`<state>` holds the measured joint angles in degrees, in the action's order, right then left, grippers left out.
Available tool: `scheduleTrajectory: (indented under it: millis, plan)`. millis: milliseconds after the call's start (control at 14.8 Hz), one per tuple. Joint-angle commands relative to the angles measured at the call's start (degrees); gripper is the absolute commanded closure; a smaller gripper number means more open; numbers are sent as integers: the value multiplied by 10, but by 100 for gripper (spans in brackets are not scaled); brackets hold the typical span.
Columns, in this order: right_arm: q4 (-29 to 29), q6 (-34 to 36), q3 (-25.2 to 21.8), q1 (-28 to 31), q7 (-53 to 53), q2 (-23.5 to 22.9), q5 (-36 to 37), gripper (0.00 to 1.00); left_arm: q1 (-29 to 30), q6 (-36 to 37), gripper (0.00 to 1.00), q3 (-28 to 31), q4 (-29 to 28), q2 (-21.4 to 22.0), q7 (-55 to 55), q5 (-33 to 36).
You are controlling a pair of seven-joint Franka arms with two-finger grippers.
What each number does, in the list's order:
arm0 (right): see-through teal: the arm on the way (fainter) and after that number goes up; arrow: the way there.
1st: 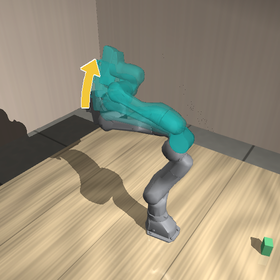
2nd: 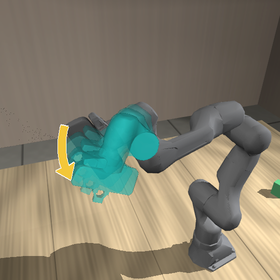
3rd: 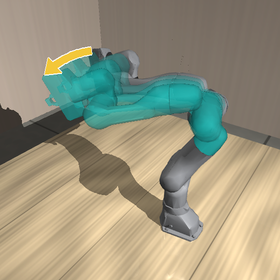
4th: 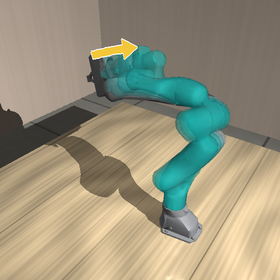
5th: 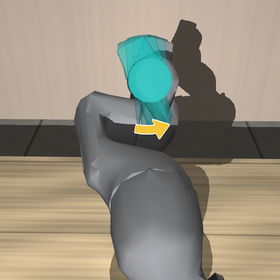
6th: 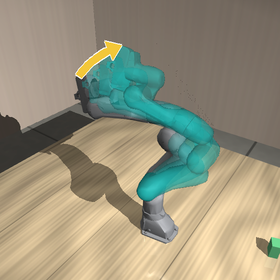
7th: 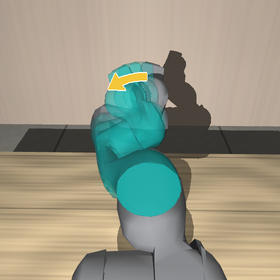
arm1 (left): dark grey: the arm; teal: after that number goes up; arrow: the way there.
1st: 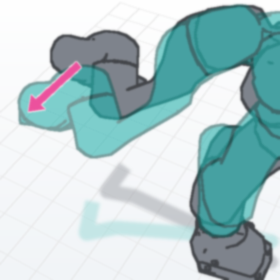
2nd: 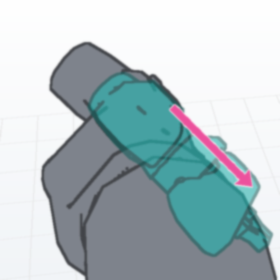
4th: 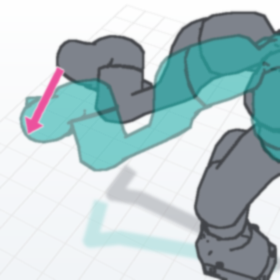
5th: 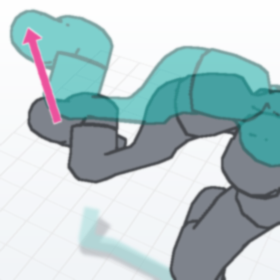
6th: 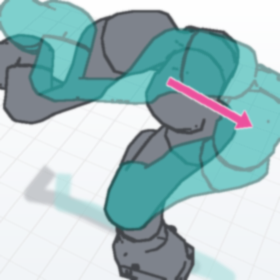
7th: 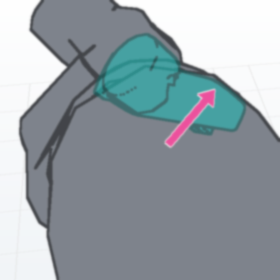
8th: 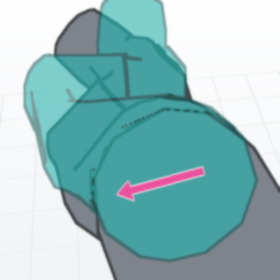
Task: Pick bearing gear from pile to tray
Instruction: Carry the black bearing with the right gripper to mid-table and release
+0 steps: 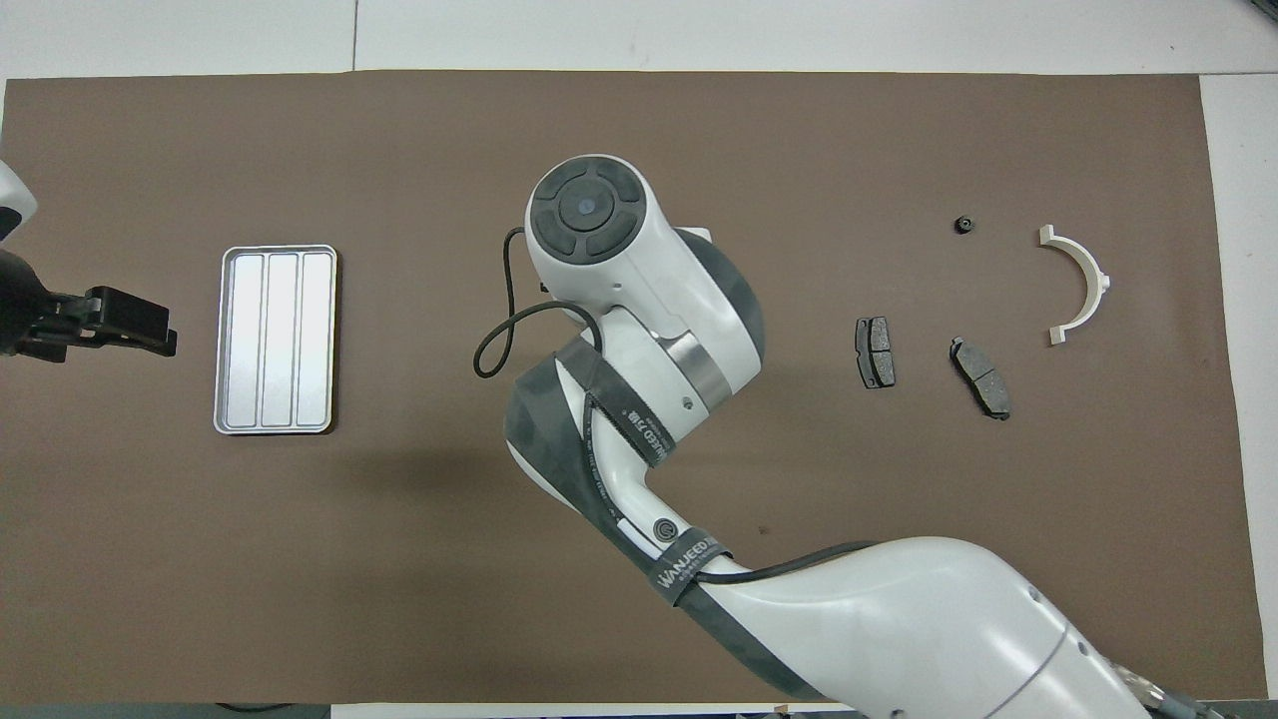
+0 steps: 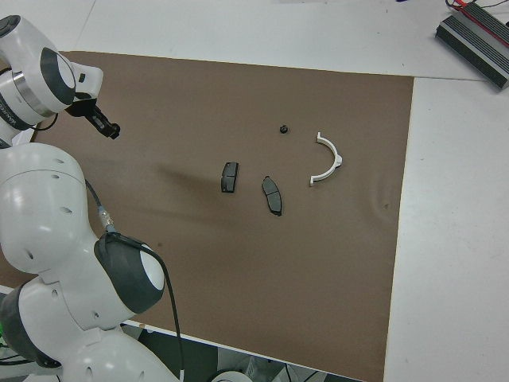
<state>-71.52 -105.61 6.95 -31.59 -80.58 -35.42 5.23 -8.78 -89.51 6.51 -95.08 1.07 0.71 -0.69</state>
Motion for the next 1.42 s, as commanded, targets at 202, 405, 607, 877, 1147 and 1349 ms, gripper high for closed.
scheduleTrajectory:
  millis: [202,405,607,877,1147,1349]
  plan:
    - [-27,-98,-1,-16,-81,-52,19,100,0,-34,0,10,-20,17,-3,0]
    - [-67,-135,-2,-25,-98,-54,28,100,3,-44,0,13,-20,18,-6,0]
    - [-68,-133,-2,-24,-98,-54,30,100,3,-40,0,13,-29,24,-1,0]
    - [-71,-132,-3,-26,-99,-53,35,2,3,-44,0,12,-49,34,7,0]
    - [-58,-76,-4,-15,-94,-45,52,0,0,-50,0,11,-49,33,34,0]
    - [-30,-18,-3,34,-17,-12,48,0,-20,-58,0,5,-52,32,75,0]
